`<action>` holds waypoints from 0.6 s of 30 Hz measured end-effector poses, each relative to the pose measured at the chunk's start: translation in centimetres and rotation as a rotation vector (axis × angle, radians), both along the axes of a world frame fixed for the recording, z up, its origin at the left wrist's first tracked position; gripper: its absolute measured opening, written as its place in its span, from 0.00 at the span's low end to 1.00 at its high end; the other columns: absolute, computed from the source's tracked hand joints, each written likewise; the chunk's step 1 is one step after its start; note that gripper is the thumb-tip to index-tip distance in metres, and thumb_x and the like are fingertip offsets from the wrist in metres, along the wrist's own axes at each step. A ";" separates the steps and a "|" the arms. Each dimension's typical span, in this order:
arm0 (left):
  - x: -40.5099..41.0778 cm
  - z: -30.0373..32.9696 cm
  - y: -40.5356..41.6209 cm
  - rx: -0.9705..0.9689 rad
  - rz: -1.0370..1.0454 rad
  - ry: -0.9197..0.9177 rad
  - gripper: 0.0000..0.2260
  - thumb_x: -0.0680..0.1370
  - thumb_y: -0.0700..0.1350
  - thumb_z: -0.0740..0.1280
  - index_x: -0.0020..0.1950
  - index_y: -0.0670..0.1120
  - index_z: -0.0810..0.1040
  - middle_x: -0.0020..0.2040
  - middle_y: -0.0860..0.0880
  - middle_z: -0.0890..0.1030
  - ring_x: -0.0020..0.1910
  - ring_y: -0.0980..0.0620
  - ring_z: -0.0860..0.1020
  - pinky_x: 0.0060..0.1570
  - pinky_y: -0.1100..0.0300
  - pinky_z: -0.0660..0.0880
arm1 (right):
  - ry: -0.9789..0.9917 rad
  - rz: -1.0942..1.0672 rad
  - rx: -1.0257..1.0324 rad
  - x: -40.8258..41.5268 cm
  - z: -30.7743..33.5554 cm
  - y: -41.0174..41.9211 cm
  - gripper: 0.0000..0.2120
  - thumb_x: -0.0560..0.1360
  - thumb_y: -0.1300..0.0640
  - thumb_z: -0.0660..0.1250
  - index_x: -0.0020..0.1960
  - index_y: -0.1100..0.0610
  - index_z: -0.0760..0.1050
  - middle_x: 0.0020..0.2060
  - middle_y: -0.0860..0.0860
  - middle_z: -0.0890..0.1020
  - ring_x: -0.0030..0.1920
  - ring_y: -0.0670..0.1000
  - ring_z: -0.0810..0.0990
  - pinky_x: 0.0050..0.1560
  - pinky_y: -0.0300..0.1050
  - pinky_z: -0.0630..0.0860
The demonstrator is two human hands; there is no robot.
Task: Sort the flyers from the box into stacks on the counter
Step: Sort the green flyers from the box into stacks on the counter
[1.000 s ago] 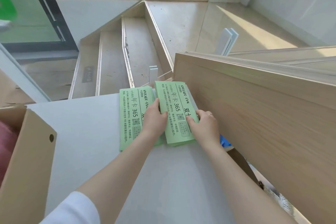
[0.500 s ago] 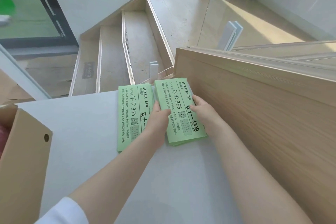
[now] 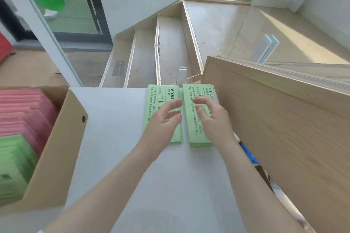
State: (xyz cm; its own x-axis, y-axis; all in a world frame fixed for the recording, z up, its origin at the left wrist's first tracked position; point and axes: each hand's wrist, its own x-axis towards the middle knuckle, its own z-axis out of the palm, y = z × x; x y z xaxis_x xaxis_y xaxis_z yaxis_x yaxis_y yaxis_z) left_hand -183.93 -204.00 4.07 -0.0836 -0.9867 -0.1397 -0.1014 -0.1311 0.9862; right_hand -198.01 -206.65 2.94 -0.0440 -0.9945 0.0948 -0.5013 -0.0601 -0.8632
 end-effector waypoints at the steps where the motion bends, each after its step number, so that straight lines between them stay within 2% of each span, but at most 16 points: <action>1: 1.4 0.8 1.0 -0.037 0.014 -0.017 0.14 0.79 0.38 0.61 0.60 0.53 0.74 0.56 0.57 0.78 0.54 0.60 0.77 0.49 0.72 0.72 | -0.024 0.060 -0.008 1.2 0.5 0.7 0.10 0.78 0.61 0.59 0.52 0.52 0.77 0.48 0.42 0.78 0.53 0.43 0.75 0.54 0.33 0.69; 3: 4.4 1.9 3.0 -0.083 0.067 -0.057 0.12 0.78 0.36 0.61 0.55 0.51 0.76 0.51 0.55 0.81 0.49 0.57 0.80 0.49 0.69 0.73 | -0.070 0.185 -0.001 3.7 1.4 1.7 0.10 0.78 0.61 0.59 0.48 0.50 0.77 0.44 0.42 0.80 0.50 0.43 0.77 0.51 0.32 0.70; 6: 9.1 3.4 6.2 -0.143 0.143 -0.143 0.12 0.78 0.36 0.62 0.53 0.52 0.77 0.47 0.56 0.82 0.46 0.59 0.80 0.49 0.69 0.73 | -0.032 0.364 0.009 7.8 2.3 2.9 0.10 0.78 0.61 0.61 0.47 0.47 0.77 0.46 0.43 0.81 0.52 0.45 0.78 0.52 0.41 0.72; 9: 14.5 4.6 8.6 -0.221 0.204 -0.323 0.13 0.77 0.37 0.63 0.50 0.56 0.77 0.43 0.59 0.82 0.43 0.65 0.79 0.44 0.75 0.71 | 0.043 0.533 0.003 11.9 3.2 4.0 0.10 0.77 0.60 0.61 0.47 0.45 0.76 0.51 0.42 0.79 0.52 0.42 0.76 0.53 0.35 0.70; 11: 18.7 5.3 9.9 -0.268 0.232 -0.468 0.12 0.76 0.38 0.64 0.51 0.56 0.77 0.44 0.60 0.82 0.43 0.65 0.78 0.44 0.76 0.70 | 0.076 0.580 -0.030 14.8 3.5 4.8 0.10 0.77 0.60 0.62 0.48 0.46 0.76 0.53 0.44 0.79 0.50 0.36 0.75 0.50 0.28 0.67; 13: 23.1 5.6 11.1 -0.302 0.252 -0.589 0.12 0.76 0.40 0.64 0.53 0.56 0.77 0.47 0.61 0.81 0.46 0.65 0.78 0.45 0.75 0.70 | 0.070 0.606 -0.053 17.9 3.8 6.0 0.09 0.77 0.61 0.61 0.50 0.49 0.77 0.51 0.43 0.79 0.48 0.32 0.74 0.48 0.26 0.67; 16: 29.9 5.3 12.7 -0.318 0.263 -0.705 0.12 0.77 0.41 0.64 0.56 0.58 0.74 0.47 0.62 0.79 0.46 0.67 0.77 0.40 0.77 0.69 | 0.091 0.634 -0.098 22.9 3.9 7.8 0.09 0.77 0.61 0.62 0.51 0.52 0.79 0.47 0.45 0.80 0.47 0.37 0.76 0.49 0.31 0.70; 18: 34.2 4.7 13.5 -0.322 0.233 -0.787 0.13 0.77 0.41 0.64 0.56 0.58 0.74 0.47 0.63 0.78 0.46 0.68 0.76 0.40 0.77 0.69 | 0.113 0.629 -0.134 26.4 3.9 9.0 0.08 0.76 0.62 0.63 0.51 0.54 0.79 0.42 0.42 0.78 0.42 0.36 0.76 0.45 0.28 0.70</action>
